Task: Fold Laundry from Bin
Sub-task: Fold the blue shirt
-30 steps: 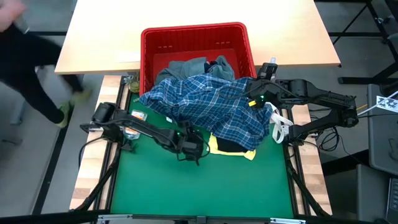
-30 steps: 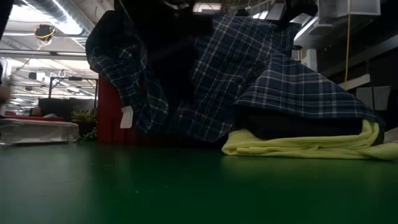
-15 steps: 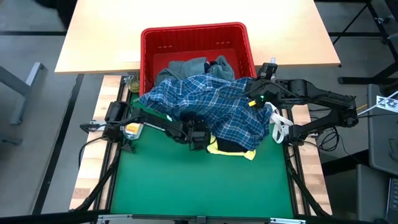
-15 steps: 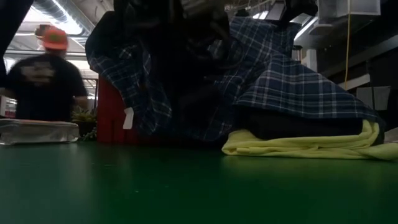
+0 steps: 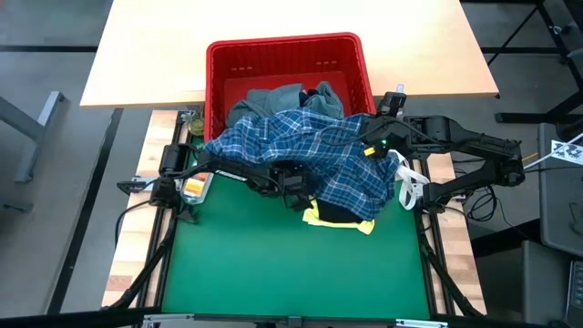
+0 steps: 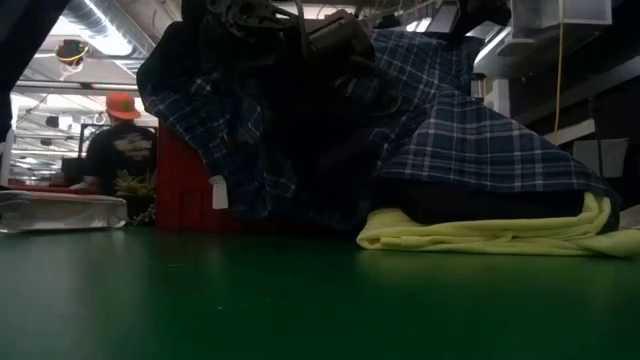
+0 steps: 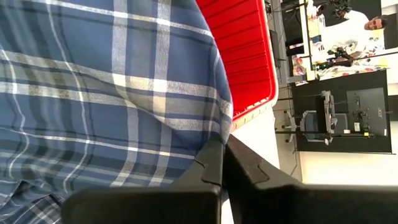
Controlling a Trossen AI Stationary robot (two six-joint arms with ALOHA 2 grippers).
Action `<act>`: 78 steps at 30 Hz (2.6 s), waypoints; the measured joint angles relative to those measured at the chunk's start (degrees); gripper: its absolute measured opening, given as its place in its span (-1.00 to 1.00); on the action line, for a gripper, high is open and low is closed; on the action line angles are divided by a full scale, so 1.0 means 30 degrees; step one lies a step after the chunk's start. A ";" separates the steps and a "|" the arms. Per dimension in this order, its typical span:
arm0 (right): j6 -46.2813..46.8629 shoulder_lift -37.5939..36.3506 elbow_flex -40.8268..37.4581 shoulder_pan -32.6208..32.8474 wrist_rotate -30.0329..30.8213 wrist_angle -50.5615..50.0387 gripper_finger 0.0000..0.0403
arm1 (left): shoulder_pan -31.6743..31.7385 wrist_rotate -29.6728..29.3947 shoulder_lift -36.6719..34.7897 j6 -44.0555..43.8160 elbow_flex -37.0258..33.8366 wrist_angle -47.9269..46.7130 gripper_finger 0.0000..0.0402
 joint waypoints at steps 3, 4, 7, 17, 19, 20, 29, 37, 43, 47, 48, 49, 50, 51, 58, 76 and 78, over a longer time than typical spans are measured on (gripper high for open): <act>-0.0001 0.0000 -0.0001 0.0000 0.0000 0.0000 -0.97 | 0.0019 0.1028 0.0000 0.0534 0.0000 0.0987 -0.03; 0.0003 0.0000 -0.0001 0.0000 0.0000 0.0000 -0.97 | 0.0007 0.1179 0.0000 0.0890 0.0000 0.1351 -0.03; -0.0001 -0.0002 -0.0001 0.0000 0.0007 -0.0009 -0.97 | 0.0021 0.2082 0.0000 0.1699 0.0000 0.1805 -0.03; -0.0001 -0.0007 -0.0001 0.0029 0.0007 -0.0015 -0.97 | -0.0175 0.3634 0.0000 0.2394 0.0000 0.1994 -0.03; -0.0001 -0.0007 -0.0001 0.0029 0.0007 -0.0015 -0.97 | -0.0263 0.3477 0.0000 0.2359 0.0000 0.2110 -0.03; -0.0001 -0.0007 -0.0001 0.0029 0.0007 -0.0015 -0.97 | -0.0278 0.3359 0.0000 0.2330 0.0000 0.2292 -0.03; -0.0001 -0.0007 -0.0001 0.0029 0.0015 -0.0299 -0.97 | -0.0190 0.1704 0.0000 0.1332 0.0000 0.3068 -0.29; 0.0036 -0.0007 -0.0001 0.0029 -0.0047 -0.1662 -0.97 | -0.0655 0.2060 -0.0709 0.1909 0.0000 0.2324 -0.96; 0.0059 -0.0015 -0.0001 0.0036 -0.2455 -0.2255 -0.97 | -0.1846 0.2533 -0.3170 0.1765 0.0274 -0.1480 -0.99; 0.0079 -0.0015 -0.0001 0.0036 -0.4317 -0.2426 -0.97 | -0.3158 0.3979 -0.5530 0.0112 0.0313 -0.3907 -0.99; 0.0079 -0.0015 -0.0001 0.0044 -0.4891 -0.2426 -0.97 | -0.3529 0.4470 -0.6002 -0.0397 0.0313 -0.4488 -0.99; 0.0086 -0.0015 -0.0001 0.0050 -0.5487 -0.2420 -0.97 | -0.3916 0.4957 -0.6629 -0.0951 0.0313 -0.4946 -1.00; 0.0087 -0.0015 -0.0001 0.0044 -0.6138 -0.2411 -0.97 | -0.4327 0.5222 -0.7112 -0.1517 0.0313 -0.5317 -1.00; 0.0105 -0.0015 -0.0001 0.0057 -0.6885 -0.2416 -0.97 | -0.4734 0.5439 -0.7658 -0.2059 0.0313 -0.5520 -1.00; 0.1176 -0.0015 -0.0001 0.0073 -1.2426 -0.2397 -0.97 | -0.7931 0.6749 -1.1173 -0.4718 0.0313 -0.6219 -1.00; 0.3297 0.0000 0.0006 0.7235 -1.5642 0.0025 -0.97 | -1.5032 0.7399 -1.4316 -1.5886 0.0313 -0.9496 -1.00; 0.3640 0.0000 0.0006 0.8169 -1.5613 0.1393 -0.97 | -1.5532 0.7851 -1.4316 -1.7176 0.0313 -0.9724 -1.00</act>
